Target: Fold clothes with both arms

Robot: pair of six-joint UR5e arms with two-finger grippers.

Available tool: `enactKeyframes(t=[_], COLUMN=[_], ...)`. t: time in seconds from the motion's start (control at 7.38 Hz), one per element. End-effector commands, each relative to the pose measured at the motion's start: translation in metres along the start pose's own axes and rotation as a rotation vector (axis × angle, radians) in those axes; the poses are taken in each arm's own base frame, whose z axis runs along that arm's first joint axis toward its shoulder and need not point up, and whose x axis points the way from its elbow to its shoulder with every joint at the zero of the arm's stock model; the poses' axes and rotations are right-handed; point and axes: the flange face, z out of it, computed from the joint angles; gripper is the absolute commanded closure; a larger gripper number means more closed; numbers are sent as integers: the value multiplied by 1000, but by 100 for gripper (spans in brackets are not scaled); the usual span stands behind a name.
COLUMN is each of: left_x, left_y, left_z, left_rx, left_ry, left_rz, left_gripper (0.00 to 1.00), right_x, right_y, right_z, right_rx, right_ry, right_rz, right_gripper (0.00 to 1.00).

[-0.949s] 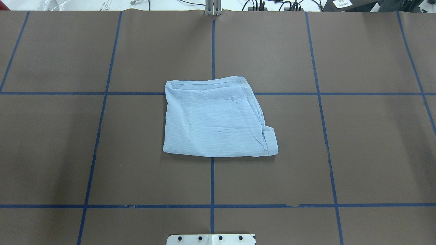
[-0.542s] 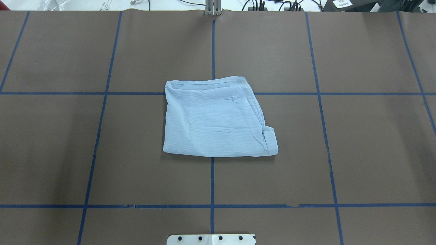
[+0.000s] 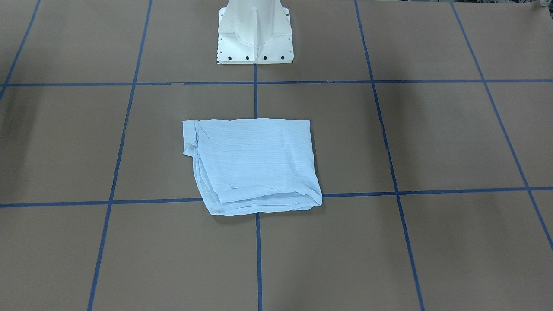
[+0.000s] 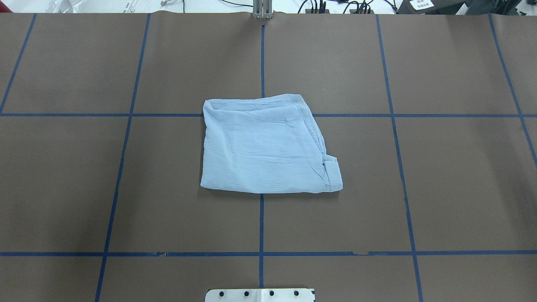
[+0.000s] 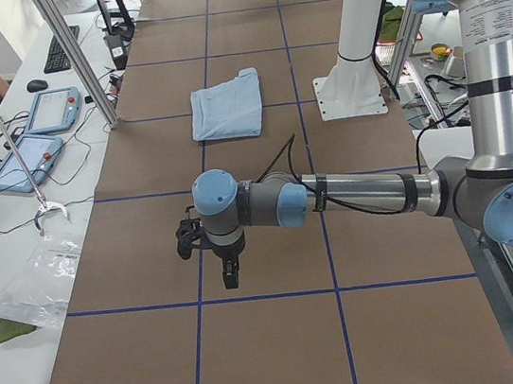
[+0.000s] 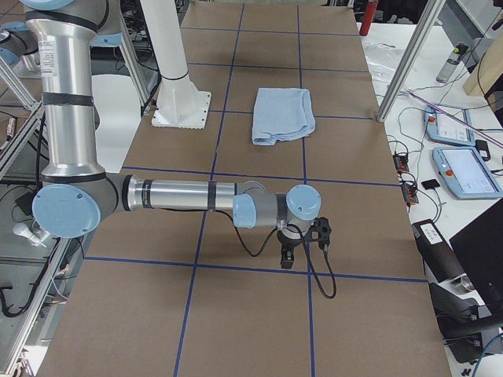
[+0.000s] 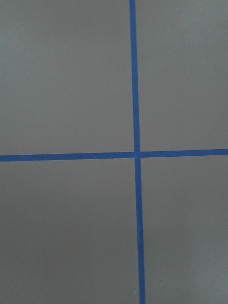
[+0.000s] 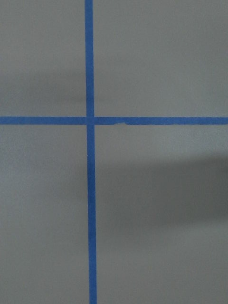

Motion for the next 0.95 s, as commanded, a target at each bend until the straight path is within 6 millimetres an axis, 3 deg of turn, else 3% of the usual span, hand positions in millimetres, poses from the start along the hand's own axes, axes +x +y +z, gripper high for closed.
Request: enactKeyframes(t=[0.0, 0.27, 0.41, 0.68, 0.81], left_x=[-10, -11, -10, -10, -10], left_y=[14, 14, 14, 14, 14], left_z=[9, 11, 9, 8, 8], left_rx=[-31, -33, -29, -28, -28], left_ry=[0, 0, -1, -2, -2], left_rz=[81, 80, 82, 83, 83], left_gripper=[1, 1, 1, 1, 1], right_x=[4, 6, 15, 1, 13], right_y=[7, 8, 5, 14, 20], right_z=[5, 3, -14, -48, -61], right_rx=[-13, -10, 15, -5, -9], right_ry=[-16, -16, -20, -12, 1], right_rz=[10, 2, 29, 47, 0], right_gripper=[0, 0, 0, 0, 0])
